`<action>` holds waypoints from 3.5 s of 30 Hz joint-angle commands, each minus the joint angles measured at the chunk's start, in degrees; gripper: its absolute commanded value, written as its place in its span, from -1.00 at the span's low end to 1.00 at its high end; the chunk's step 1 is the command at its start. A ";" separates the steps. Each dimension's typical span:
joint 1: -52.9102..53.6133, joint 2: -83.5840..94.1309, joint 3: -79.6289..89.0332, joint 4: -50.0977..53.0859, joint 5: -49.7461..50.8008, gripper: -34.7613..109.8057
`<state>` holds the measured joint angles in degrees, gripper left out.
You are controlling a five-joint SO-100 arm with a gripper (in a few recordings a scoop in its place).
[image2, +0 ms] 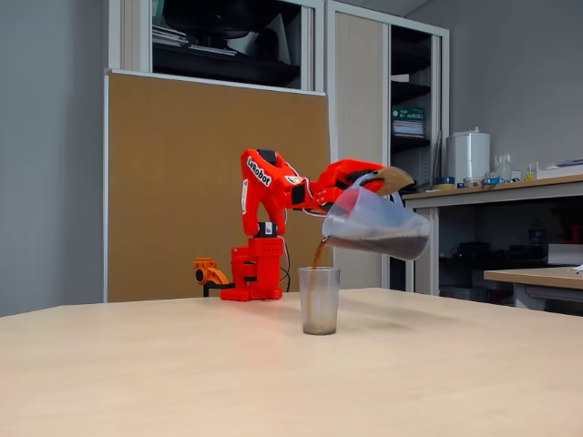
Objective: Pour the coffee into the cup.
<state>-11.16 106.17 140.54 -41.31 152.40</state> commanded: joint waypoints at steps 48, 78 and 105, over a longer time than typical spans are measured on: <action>0.26 2.02 1.85 -7.65 9.58 -0.52; 0.35 1.14 0.18 -8.00 12.30 -0.52; -0.97 1.49 0.35 -4.04 3.78 -0.52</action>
<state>-10.90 106.26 142.38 -45.53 158.73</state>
